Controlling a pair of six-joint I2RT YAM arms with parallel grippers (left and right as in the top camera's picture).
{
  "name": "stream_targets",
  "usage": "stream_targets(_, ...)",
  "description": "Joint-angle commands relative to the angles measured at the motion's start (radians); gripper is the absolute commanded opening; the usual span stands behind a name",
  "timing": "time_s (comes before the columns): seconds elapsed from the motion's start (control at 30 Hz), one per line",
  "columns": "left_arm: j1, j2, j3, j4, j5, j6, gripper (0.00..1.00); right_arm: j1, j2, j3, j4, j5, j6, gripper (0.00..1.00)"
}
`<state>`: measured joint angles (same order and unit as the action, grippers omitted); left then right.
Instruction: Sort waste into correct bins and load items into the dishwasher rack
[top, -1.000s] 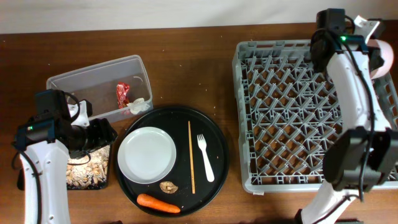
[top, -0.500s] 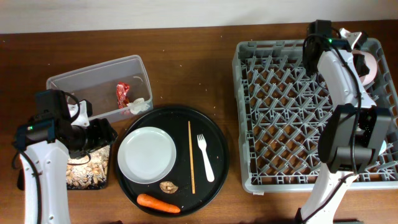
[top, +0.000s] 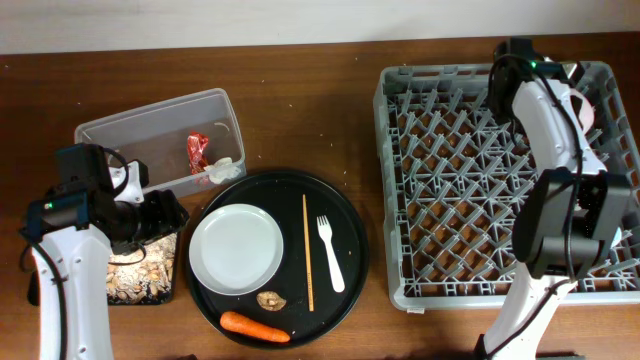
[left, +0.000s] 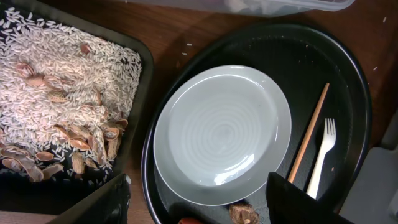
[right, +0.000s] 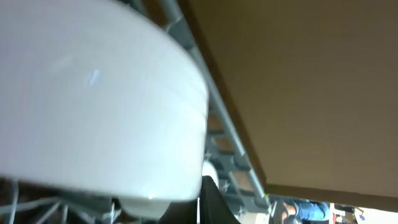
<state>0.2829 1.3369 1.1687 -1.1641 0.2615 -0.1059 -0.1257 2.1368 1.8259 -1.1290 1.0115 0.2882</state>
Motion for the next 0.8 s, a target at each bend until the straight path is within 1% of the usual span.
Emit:
stream_targets(0.0,0.003,-0.008,-0.007,0.003,0.015,-0.003,0.69,0.002,0.012,0.01,-0.024,-0.252,0.04,0.05)
stream_targets(0.07,0.003,-0.008,-0.007,0.005,0.015,-0.003,0.69,0.002,0.012,0.01,-0.058,-0.322,0.039,0.17)
stream_targets(0.17,0.003,-0.008,-0.007,0.008,0.015,-0.003,0.7,0.002,0.011,0.01,-0.103,-0.393,0.039,0.18)
stream_targets(0.23,0.003,-0.008,-0.007,0.011,0.015,-0.003,0.7,0.002,0.002,0.01,-0.133,-0.444,0.043,0.23)
stream_targets(0.43,0.003,-0.008,-0.007,0.011,0.015,-0.003,0.7,0.002,-0.085,0.01,-0.177,-0.545,0.041,0.45)
stream_targets(0.5,0.003,-0.008,-0.007,0.011,0.015,-0.003,0.7,0.002,-0.145,0.01,-0.195,-0.572,0.03,0.49)
stream_targets(0.57,0.003,-0.008,-0.007,0.011,0.014,-0.003,0.7,0.001,-0.195,0.01,-0.222,-0.591,0.023,0.58)
stream_targets(0.63,0.003,-0.008,-0.007,0.011,0.014,-0.003,0.7,0.001,-0.243,0.01,-0.252,-0.687,-0.06,0.58)
stream_targets(0.7,0.003,-0.008,-0.007,0.011,0.015,-0.003,0.7,0.001,-0.275,0.01,-0.289,-0.831,-0.163,0.54)
stream_targets(0.77,0.003,-0.008,-0.007,0.011,0.015,-0.003,0.7,0.001,-0.299,0.01,-0.357,-1.035,-0.278,0.35)
